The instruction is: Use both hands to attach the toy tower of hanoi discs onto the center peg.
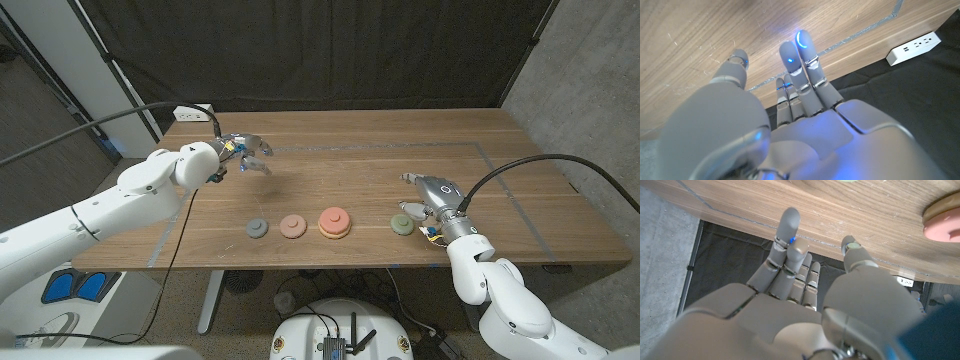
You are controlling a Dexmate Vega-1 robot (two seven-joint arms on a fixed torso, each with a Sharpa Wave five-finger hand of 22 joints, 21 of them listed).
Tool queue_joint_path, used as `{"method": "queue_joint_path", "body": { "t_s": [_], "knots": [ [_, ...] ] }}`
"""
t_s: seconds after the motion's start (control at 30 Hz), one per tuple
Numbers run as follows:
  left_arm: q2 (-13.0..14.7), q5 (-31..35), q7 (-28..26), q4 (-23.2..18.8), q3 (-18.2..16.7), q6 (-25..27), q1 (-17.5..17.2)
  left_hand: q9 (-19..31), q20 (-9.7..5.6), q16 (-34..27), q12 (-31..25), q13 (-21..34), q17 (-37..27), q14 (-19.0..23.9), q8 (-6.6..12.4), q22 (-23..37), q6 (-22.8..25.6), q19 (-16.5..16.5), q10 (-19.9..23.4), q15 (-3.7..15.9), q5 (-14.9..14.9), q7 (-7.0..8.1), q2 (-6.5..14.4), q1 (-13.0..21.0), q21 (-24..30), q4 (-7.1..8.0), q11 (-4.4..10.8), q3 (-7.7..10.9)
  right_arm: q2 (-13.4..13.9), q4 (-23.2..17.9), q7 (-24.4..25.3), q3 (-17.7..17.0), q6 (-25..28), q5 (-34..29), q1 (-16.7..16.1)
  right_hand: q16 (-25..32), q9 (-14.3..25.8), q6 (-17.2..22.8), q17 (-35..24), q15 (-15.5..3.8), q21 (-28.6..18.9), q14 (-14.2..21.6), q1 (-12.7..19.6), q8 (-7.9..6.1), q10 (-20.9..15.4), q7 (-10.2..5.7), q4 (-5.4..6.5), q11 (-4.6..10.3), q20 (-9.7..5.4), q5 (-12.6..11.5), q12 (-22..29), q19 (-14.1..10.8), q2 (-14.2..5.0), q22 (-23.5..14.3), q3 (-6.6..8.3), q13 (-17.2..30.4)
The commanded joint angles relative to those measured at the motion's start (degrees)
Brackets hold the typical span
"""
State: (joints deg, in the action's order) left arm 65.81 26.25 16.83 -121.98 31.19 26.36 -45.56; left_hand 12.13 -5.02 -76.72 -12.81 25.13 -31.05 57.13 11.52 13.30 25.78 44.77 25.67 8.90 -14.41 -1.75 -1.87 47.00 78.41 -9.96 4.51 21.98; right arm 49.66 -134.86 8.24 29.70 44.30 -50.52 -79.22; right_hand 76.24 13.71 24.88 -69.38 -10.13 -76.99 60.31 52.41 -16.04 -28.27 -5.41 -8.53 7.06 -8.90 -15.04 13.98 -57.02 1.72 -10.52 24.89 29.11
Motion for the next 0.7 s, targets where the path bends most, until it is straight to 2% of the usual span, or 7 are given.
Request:
{"method": "queue_joint_path", "body": {
  "t_s": [0.03,0.7],
  "knots": [
    [0.1,0.6,4.9,0.8,0.4,-4.7,1.8,0.1,-6.86,-0.3,0.3,0.0,0.1,0.6,-0.03,-0.2,-0.3,0.5,-0.1,3.66,-0.4,-0.17,-0.6,0.2,0.4,0.3,-0.43,-0.15,1.4,-0.6,0.2,1.0,1.2,0.8,0.8,-0.1,0.3,0.2,-0.3,-2.34,-0.1,0.1,-0.3,0.09,-0.6,-0.19,0.04,-0.03,-3.61,0.0,0.3,0.1,-0.16,-0.2,0.37,0.3],
    [2.9,-0.4,3.4,-0.5,-3.1,-12.9,-3.1,0.0,-6.76,-0.2,0.8,-0.1,0.8,0.3,-0.19,-0.7,-1.2,-0.1,-1.1,3.66,-0.4,0.31,-1.1,0.0,0.6,0.55,-0.29,-0.67,2.7,-1.3,-0.2,2.5,2.8,1.1,1.8,-0.3,0.3,0.5,-0.2,-2.35,-0.1,-0.1,-0.4,0.17,-0.9,-0.33,-0.1,0.08,-3.62,-0.1,0.3,0.1,-0.4,-0.1,0.52,0.8]
  ]
}}
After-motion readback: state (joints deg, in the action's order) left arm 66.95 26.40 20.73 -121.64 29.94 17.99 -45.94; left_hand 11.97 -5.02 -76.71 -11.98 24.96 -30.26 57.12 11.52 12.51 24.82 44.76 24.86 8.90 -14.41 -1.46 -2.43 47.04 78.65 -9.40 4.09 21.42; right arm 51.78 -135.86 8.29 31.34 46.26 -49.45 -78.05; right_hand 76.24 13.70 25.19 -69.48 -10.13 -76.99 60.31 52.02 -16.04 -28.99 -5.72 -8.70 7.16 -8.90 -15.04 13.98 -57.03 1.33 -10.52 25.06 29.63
